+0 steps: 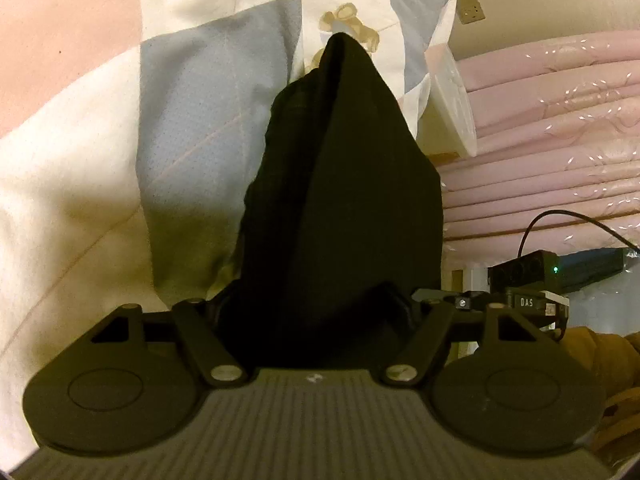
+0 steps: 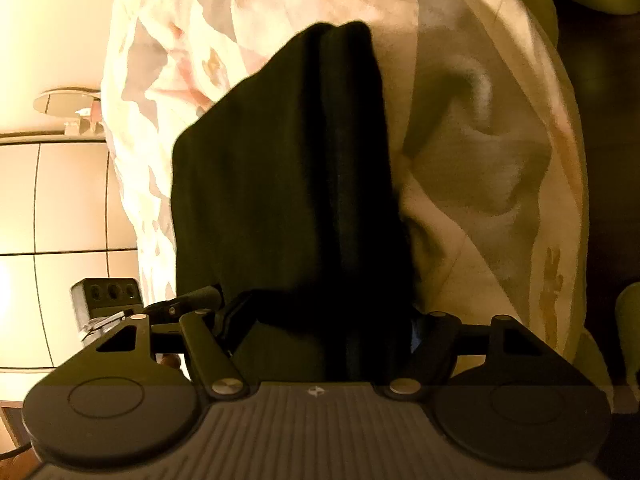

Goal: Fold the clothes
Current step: 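Grasp the folded black trousers with the left gripper while the right gripper grasps them too, then lift and carry the folded trousers with both grippers toward the clothes stack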

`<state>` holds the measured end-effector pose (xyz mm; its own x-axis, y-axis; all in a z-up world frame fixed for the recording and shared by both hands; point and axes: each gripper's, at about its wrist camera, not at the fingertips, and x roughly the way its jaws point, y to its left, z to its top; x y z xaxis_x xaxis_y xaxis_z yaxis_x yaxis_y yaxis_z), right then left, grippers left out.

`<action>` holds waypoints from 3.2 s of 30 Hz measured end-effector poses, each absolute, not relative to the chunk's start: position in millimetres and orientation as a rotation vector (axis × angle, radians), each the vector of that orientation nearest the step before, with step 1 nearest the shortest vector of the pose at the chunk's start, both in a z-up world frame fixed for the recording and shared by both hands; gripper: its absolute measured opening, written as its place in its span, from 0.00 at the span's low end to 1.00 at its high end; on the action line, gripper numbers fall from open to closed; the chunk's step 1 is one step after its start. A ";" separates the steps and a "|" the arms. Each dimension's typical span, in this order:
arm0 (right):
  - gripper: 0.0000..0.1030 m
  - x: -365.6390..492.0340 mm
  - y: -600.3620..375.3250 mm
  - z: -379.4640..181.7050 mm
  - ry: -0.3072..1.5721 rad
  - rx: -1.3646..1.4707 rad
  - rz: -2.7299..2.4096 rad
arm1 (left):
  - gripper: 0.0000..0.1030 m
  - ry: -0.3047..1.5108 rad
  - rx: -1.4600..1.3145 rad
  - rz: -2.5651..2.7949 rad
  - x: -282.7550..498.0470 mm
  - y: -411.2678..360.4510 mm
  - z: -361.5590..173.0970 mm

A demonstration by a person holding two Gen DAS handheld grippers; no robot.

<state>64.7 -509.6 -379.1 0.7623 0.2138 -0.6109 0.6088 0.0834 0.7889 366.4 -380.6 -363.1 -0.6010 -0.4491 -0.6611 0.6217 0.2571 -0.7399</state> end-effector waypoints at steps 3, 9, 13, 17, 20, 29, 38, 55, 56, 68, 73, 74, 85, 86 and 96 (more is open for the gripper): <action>0.71 75.7 -508.4 -382.0 0.716 1.480 -0.342 | 0.64 1.607 0.160 -1.475 358.4 -380.9 -360.8; 0.40 77.6 -511.7 -346.7 0.757 1.443 -0.242 | 0.49 1.548 0.075 -1.430 349.0 -357.9 -329.2; 0.37 85.1 -509.6 -326.0 0.778 1.406 -0.158 | 0.45 1.518 -0.021 -1.365 345.1 -323.8 -300.1; 0.37 119.1 -514.5 -358.9 0.891 1.381 -0.121 | 0.44 1.571 -0.044 -1.135 341.9 -304.8 -325.6; 0.35 134.9 -519.2 -354.8 0.920 1.345 -0.111 | 0.41 1.528 -0.055 -1.083 339.5 -304.3 -320.5; 0.31 140.6 -500.2 -260.4 0.938 1.187 0.109 | 0.40 1.322 -0.248 -0.943 273.2 -228.0 -225.2; 0.31 164.6 -384.5 -203.4 1.107 0.945 0.515 | 0.40 1.145 -0.495 -0.551 155.8 -59.3 -155.4; 0.31 110.8 5.2 -134.9 1.230 0.760 1.048 | 0.40 0.857 -0.627 -0.063 -94.3 304.2 -65.8; 0.31 104.5 28.5 -131.3 1.245 0.747 1.069 | 0.40 0.853 -0.629 -0.037 -104.3 317.5 -62.4; 0.31 107.6 176.1 -120.7 1.338 0.571 1.264 | 0.40 0.736 -0.747 0.175 -183.0 481.9 -48.7; 0.31 112.9 214.8 -131.0 1.316 0.532 1.344 | 0.40 0.661 -0.751 0.239 -176.6 523.2 -32.9; 0.31 94.2 245.8 -131.7 1.307 0.526 1.358 | 0.40 0.648 -0.750 0.245 -173.3 531.7 -29.9; 0.31 126.7 408.9 -95.0 1.234 0.636 1.328 | 0.40 0.624 -0.669 0.205 -100.1 670.5 3.5; 0.31 130.2 419.6 -93.0 1.233 0.659 1.310 | 0.40 0.633 -0.656 0.190 -90.0 686.0 5.3; 0.31 160.1 508.8 -80.4 1.228 0.757 1.108 | 0.40 0.717 -0.632 0.049 1.1 818.2 1.2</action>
<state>160.1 508.8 -80.4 -0.0296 0.9404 -0.3389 -0.2406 0.3223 0.9155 1.1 818.2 1.2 0.7608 -0.1681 -0.6268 -0.2517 0.8138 -0.5238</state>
